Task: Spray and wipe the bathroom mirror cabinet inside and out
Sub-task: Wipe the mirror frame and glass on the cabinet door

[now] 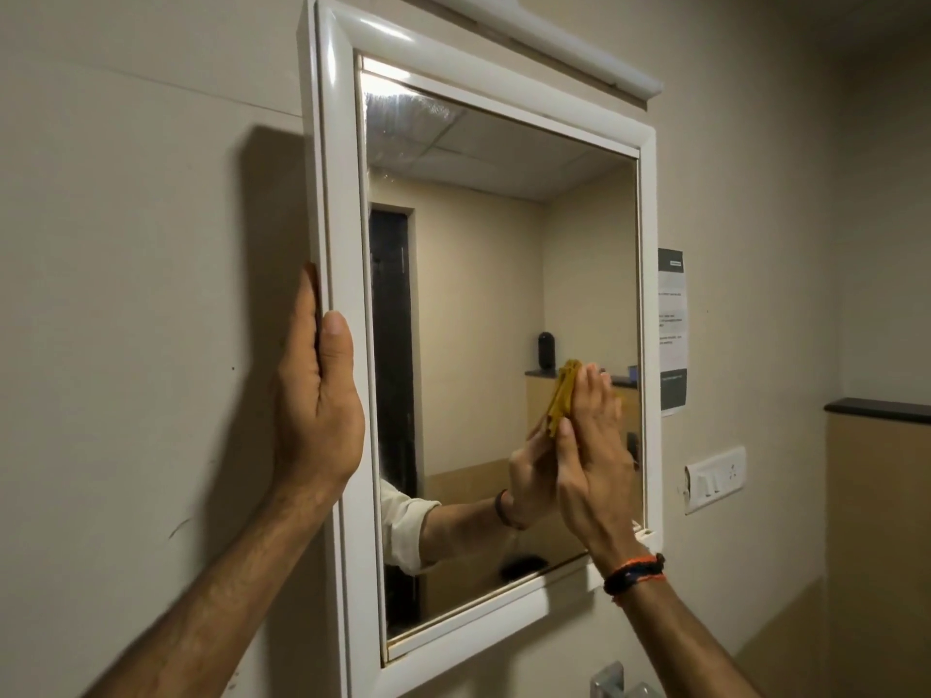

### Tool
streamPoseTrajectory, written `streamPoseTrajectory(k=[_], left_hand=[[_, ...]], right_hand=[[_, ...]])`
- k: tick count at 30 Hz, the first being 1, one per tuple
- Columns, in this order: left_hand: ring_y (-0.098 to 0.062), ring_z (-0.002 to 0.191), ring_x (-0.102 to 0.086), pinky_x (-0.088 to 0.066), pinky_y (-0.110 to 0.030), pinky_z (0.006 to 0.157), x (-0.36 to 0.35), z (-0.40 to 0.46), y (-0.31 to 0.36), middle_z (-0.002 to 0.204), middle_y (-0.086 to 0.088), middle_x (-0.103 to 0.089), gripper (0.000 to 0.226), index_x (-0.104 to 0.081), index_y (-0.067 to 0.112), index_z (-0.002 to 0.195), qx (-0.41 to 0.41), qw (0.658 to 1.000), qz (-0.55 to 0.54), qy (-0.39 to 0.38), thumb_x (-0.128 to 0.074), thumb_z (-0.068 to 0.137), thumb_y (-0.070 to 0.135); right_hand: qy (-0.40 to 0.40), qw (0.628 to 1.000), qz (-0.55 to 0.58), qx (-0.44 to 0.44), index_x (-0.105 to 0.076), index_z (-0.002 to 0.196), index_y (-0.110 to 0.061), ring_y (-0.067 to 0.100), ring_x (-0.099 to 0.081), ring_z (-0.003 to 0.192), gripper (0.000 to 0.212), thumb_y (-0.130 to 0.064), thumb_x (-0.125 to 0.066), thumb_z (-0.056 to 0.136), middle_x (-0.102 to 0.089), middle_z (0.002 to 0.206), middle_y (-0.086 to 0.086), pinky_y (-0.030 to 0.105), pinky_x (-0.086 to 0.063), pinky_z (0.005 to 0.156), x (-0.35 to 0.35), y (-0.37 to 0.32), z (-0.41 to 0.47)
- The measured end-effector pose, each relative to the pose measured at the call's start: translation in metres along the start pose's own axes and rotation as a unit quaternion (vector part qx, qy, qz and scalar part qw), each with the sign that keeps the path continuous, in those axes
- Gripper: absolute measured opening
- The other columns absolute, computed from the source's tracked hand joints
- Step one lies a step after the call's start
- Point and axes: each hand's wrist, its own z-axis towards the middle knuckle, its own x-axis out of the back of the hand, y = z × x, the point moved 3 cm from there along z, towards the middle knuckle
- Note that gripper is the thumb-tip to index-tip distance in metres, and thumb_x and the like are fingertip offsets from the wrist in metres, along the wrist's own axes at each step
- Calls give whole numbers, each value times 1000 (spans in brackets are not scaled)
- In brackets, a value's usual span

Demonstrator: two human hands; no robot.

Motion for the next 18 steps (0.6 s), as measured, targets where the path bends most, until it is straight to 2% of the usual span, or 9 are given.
streamPoseTrajectory(k=[5,7,9,13,18], left_hand=[[6,140,-29,-24,-9,111,-1,0,5,152,11,-32,49,-28,11,151,2,1000,7,-7,-32,105,26],[6,139,-28,-25,-8,110,0,0,6,151,11,-31,49,-27,10,152,6,1000,12,-9,-32,105,25],[4,141,-28,-26,-13,113,0,-1,8,154,10,-30,49,-25,13,152,18,1000,18,-14,-31,105,26],[0,143,-27,-26,-23,117,1,-1,13,157,4,-30,48,-24,12,153,31,999,13,-20,-31,106,23],[5,142,-25,-26,-18,115,4,-18,9,156,11,-28,49,-23,15,153,50,998,14,-29,-33,106,26]], right_hand=[[-29,996,45,68,-21,154,-16,16,-9,151,58,-29,-37,99,-14,163,-3,39,-4,124,-25,-76,-26],[-39,991,45,121,-24,153,-11,22,-12,151,59,-27,-38,98,-17,163,2,42,-4,124,-40,-110,-38],[-34,989,45,136,-26,153,-9,24,-14,151,58,-25,-37,99,-19,162,3,45,-5,123,-52,-135,-48],[-20,991,46,125,-29,151,-8,24,-15,150,55,-22,-38,99,-21,162,4,48,-9,123,-54,-144,-51],[-28,990,41,135,-30,151,-6,25,-15,150,54,-21,-39,99,-21,161,5,48,-11,123,-52,-143,-55]])
